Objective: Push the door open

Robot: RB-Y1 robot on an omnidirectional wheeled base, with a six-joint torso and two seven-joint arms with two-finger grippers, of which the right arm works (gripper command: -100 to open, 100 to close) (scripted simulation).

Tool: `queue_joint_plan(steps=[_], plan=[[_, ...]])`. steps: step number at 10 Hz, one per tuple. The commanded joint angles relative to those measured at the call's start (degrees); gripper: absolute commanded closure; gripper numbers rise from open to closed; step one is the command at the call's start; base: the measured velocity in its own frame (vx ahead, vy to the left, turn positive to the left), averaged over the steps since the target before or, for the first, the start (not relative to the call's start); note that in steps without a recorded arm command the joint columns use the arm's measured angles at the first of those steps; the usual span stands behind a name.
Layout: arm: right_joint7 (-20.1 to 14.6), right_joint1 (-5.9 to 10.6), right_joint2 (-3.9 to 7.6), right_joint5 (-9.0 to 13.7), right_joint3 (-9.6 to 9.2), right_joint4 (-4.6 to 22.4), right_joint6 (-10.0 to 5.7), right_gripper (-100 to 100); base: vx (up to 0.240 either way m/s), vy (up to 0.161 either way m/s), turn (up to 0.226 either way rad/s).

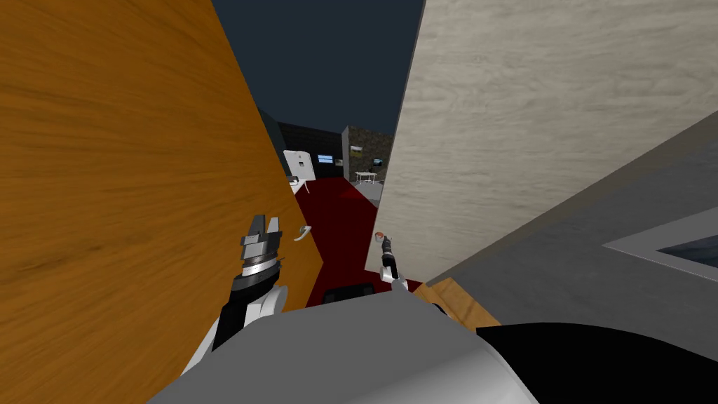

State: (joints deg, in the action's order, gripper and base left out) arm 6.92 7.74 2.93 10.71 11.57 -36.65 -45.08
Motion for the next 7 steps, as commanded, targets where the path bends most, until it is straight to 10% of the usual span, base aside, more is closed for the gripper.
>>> queue_joint_plan(steps=[1, 7], plan=[[0.8, -0.25, 0.47, 0.5, 0.96, -1.2, -0.19, 100, 0.19, -0.008, -0.045], [2.5, -0.2, 1.46, 2.1, 3.69, -1.3, -0.5, 100, 0.158, -0.011, -0.038]])
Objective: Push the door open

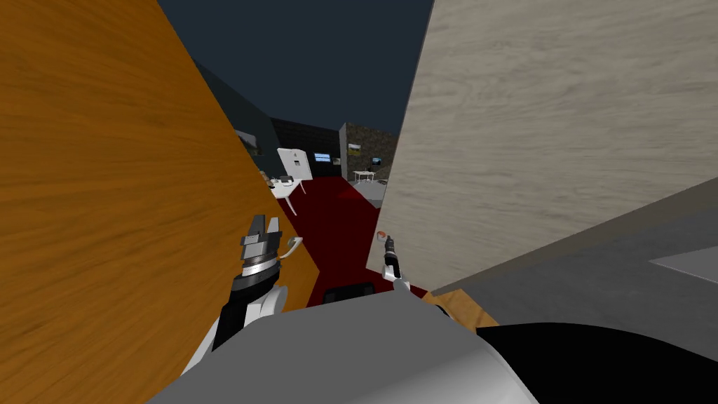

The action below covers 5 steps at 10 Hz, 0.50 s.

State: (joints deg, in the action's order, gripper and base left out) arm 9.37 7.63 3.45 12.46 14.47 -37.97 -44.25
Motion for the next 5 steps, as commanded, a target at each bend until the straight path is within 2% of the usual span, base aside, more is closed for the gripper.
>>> queue_joint_plan(steps=[1, 2, 3, 5], plan=[[0.4, -0.09, 1.06, 0.7, 1.43, -0.1, -1.41, 100, 0.211, 0.006, -0.044], [0.4, -0.09, 1.06, 0.7, 1.43, -0.1, -1.41, 100, 0.148, 0.001, -0.025], [1.2, -0.06, 1.16, 1.5, 2.75, -0.1, -1.56, 100, 0.167, -0.013, -0.071], [2.0, -0.04, 1.09, 2.3, 4.1, -0.2, -1.72, 100, 0.247, -0.005, -0.063]])
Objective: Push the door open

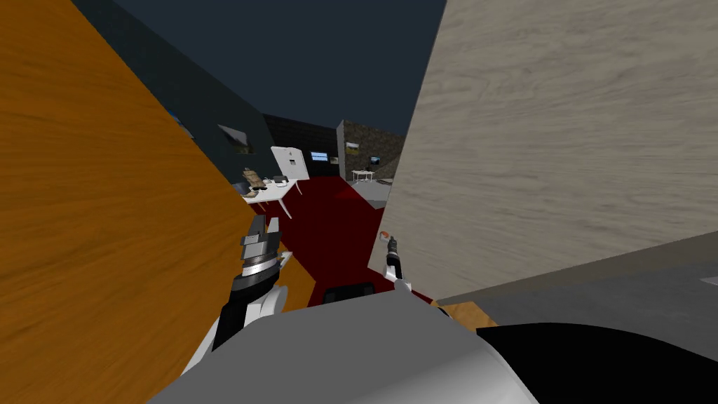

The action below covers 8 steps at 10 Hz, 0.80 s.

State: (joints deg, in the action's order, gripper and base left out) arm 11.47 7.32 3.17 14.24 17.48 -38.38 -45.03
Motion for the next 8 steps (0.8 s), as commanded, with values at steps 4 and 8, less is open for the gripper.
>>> queue_joint_plan(steps=[4, 8], plan=[[1.2, 0.32, 0.93, 1.7, 3.09, 0.1, -1.17, 100, 0.183, 0.009, -0.061], [2.8, 0.37, -0.35, 3.3, 5.74, 0.0, -1.48, 100, 0.148, 0.019, -0.059]])
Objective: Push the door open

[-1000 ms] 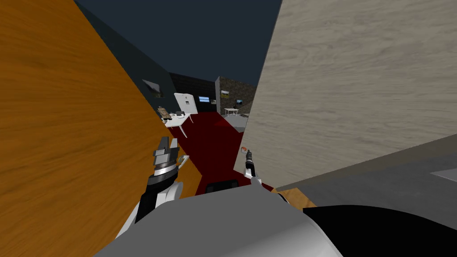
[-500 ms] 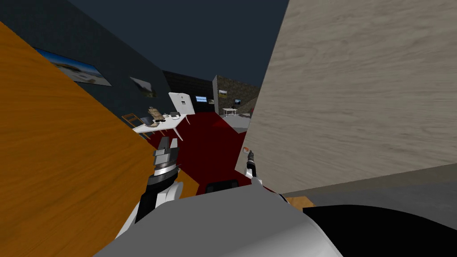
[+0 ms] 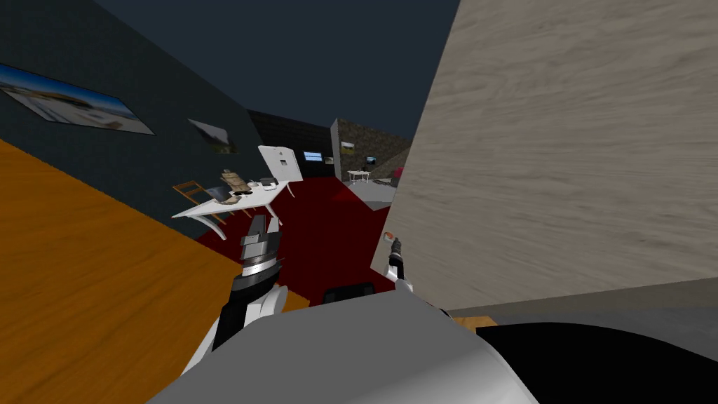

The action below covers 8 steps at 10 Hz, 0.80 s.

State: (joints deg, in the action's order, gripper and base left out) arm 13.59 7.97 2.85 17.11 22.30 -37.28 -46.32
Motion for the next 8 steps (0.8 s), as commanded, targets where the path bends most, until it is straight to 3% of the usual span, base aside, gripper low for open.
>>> queue_joint_plan(steps=[1, 5, 8], plan=[[0.8, -0.28, -0.22, 0.6, 1.16, -1.1, -0.21, 100, 0.188, 0.011, -0.067], [2.1, -0.24, -2.06, 1.7, 3.14, -1.3, -0.44, 100, 0.199, 0.048, -0.078], [2.8, -1.09, -0.41, 2.9, 5.0, -1.8, -0.49, 100, 0.124, -0.01, -0.04]])
